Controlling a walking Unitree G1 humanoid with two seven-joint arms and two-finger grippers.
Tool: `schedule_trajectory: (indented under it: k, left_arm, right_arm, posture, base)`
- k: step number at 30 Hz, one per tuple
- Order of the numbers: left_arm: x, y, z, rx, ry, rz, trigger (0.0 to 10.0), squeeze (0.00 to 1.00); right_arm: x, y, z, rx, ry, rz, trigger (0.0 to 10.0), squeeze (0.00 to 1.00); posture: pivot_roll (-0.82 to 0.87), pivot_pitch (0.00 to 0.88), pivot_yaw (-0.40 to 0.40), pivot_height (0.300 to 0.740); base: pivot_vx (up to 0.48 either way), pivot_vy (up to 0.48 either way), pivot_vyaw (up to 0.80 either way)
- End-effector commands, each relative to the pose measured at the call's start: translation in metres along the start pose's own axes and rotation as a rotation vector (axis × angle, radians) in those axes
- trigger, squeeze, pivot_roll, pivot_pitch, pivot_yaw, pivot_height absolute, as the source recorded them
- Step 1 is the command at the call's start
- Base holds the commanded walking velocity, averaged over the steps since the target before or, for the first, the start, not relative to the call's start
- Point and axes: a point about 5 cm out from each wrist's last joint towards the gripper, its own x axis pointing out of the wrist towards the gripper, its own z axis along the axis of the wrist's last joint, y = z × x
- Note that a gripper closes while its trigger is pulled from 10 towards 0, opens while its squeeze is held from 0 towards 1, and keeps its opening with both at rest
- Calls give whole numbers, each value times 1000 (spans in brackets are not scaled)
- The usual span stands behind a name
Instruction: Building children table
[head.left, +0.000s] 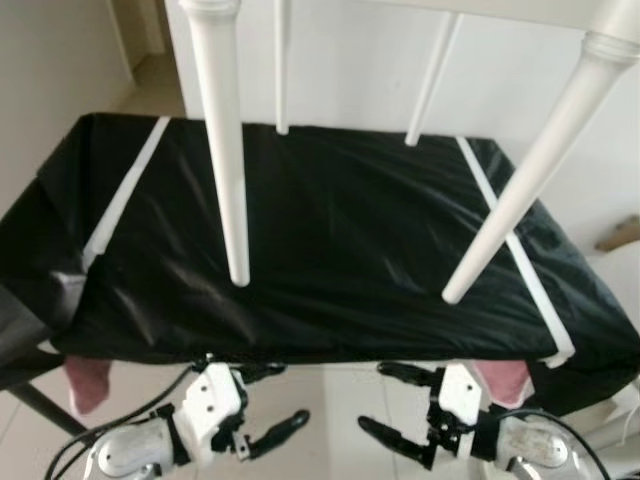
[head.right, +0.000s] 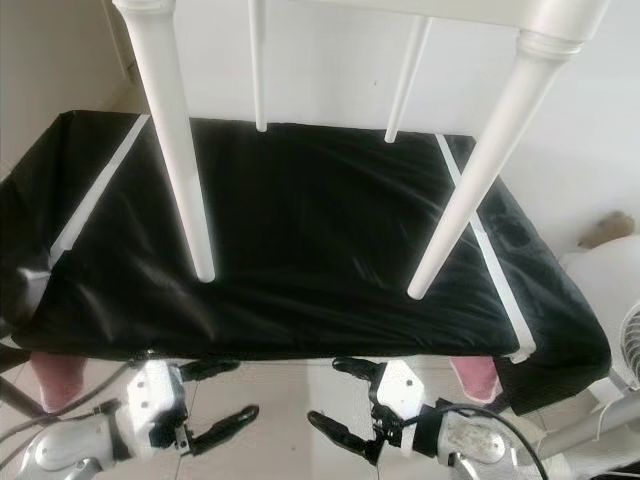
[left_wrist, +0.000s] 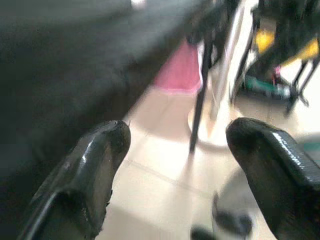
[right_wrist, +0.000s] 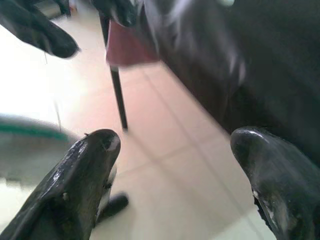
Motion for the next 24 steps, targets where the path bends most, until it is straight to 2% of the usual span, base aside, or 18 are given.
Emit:
schedule_trajectory:
  k: [1, 3, 5, 10, 14, 17, 19, 22, 23, 24]
  left_arm:
    - [-2, -5, -12, 27, 66, -90, 10000, 0]
    - [-3, -2, -28, 30, 118, -58, 10000, 0]
    - [-3, -2, -44, -70, 161, -39, 10000, 0]
    - [1, 0, -58, -110, 203, 2, 10000, 0]
    - [7, 4, -74, -140, 243, 68, 10000, 0]
    - [15, 6, -95, -179, 327, 149, 10000, 0]
    - [16, 6, -99, -186, 343, 157, 10000, 0]
    - [23, 5, -118, -288, 419, 265, 10000, 0]
    - [23, 5, -118, -288, 419, 265, 10000, 0]
    - [22, 5, -126, -324, 465, 307, 10000, 0]
  right_arm:
    - [-1, -3, -9, -16, 49, -6, 10000, 0]
    - [-1, -10, -20, -35, 91, -48, 10000, 0]
    - [-1, -16, -31, -38, 138, -81, 10000, 0]
    - [-1, -18, -45, 11, 186, -116, 10000, 0]
    - [-2, -18, -65, 98, 238, -186, 10000, 0]
    - [-1, -20, -95, 255, 365, -340, 10000, 0]
    - [-1, -20, -99, 279, 381, -364, 10000, 0]
    - [-2, -14, -117, 403, 398, -496, 10000, 0]
    - [-2, -14, -117, 403, 398, -496, 10000, 0]
    - [-3, -11, -124, 437, 428, -563, 10000, 0]
  posture:
    - [72, 41, -45, 740]
    - [71, 48, -41, 740]
    - [68, 50, -39, 740]
    - [68, 63, -39, 740]
    - [64, 68, -32, 740]
    - [55, 68, -21, 740]
    - [55, 68, -21, 740]
    - [27, 62, -3, 740]
    - [27, 62, -3, 740]
    - [19, 61, 1, 740]
  base:
    - [0, 0, 0]
    - [0, 0, 0]
    - [0, 0, 0]
    - [0, 0, 0]
    - [0, 0, 0]
    - [0, 0, 0]
    - [0, 0, 0]
    - [0, 0, 0]
    - [0, 0, 0]
    - [0, 0, 0]
